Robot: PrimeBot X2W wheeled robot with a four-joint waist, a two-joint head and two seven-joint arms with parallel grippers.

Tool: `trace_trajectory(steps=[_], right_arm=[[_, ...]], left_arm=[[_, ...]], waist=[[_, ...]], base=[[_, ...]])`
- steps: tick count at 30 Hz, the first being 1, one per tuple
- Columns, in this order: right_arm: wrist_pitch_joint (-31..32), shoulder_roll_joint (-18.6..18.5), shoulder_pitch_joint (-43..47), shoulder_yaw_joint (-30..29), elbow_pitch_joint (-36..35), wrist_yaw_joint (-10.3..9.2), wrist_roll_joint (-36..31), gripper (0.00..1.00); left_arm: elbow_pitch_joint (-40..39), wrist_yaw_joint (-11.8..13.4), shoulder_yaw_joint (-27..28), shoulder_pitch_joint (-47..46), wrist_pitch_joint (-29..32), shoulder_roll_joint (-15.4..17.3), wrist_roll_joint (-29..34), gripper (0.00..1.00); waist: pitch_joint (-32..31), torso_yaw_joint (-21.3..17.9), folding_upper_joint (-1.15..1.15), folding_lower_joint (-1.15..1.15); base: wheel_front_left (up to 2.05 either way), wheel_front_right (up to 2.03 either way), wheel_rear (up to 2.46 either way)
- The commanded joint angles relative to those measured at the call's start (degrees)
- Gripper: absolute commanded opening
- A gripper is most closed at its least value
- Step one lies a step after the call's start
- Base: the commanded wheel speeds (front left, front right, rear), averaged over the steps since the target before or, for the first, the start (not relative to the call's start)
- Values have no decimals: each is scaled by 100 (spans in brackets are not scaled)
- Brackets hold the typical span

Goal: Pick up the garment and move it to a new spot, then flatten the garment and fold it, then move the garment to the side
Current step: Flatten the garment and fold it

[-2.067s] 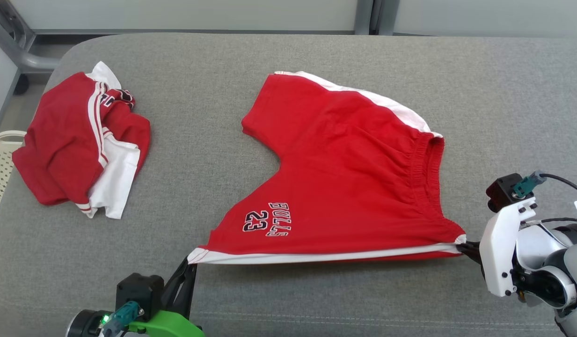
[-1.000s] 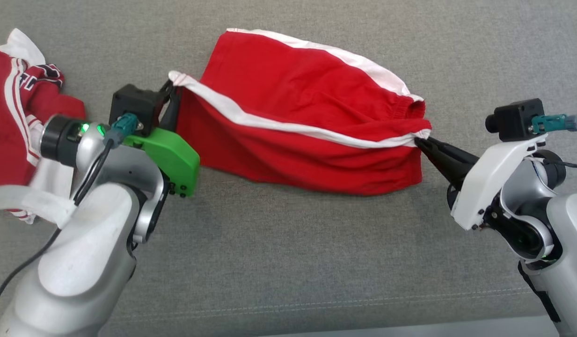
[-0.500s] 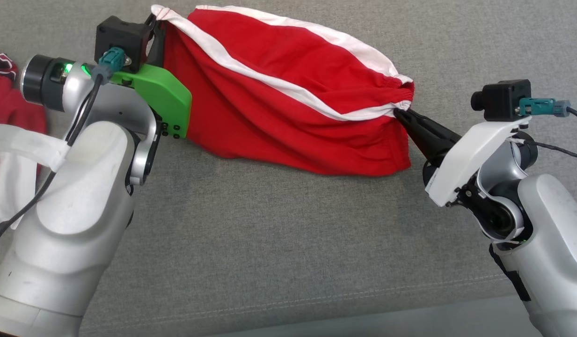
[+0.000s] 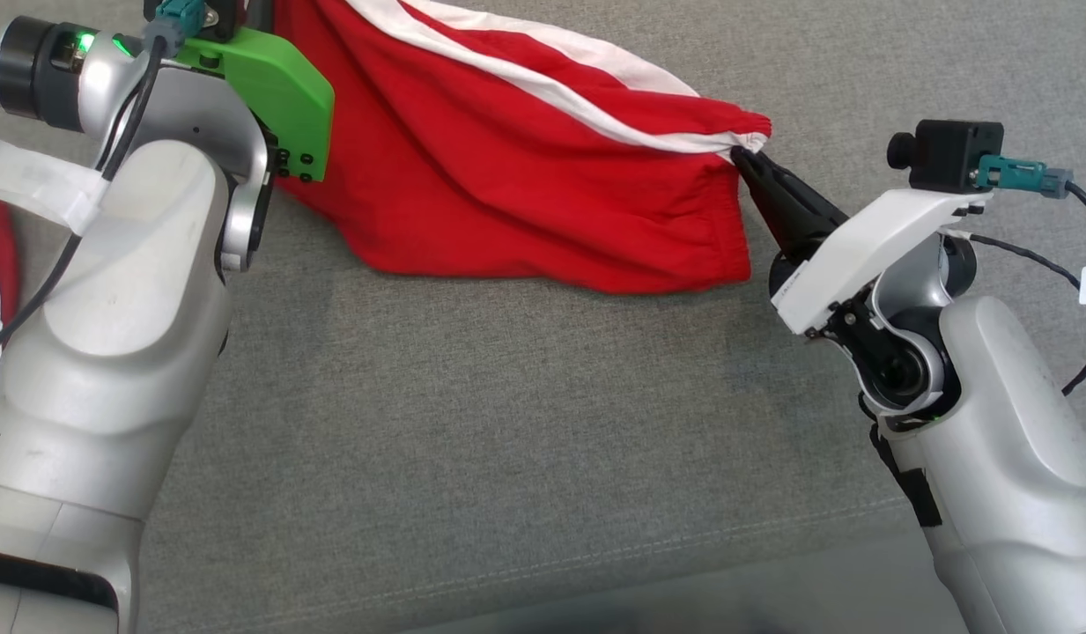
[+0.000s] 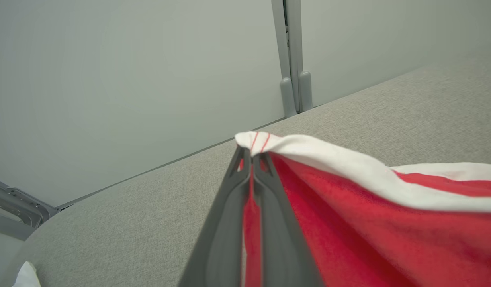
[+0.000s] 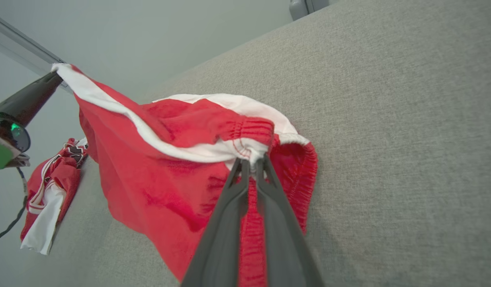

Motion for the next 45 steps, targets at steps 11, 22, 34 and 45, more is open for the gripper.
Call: trace_trajectory(steps=[11,22,34,45], right_arm=[[-29,481,-371,-328,316,-1,-370,0],[-525,667,-568,-455,493,-1,-494,0],[-726,707,-826,-314,963,0,-471,100],[-391,577,-547,-475,728,0,-676,100]], left_arm=[[629,-57,-22,-549,-219,-37,54,0],[1136,53,-55,-896,-410,4,123,0],[1634,9,-157,-1038,-479,-134,58,100],[1910,-45,-138,-797,-658,-193,-117,100]], waist=[[242,-183,0,0],[438,-357,0,0],[549,-300,0,0],[82,-116,0,0]], base=[[0,0,0],[0,0,0],[0,0,0],[0,0,0]])
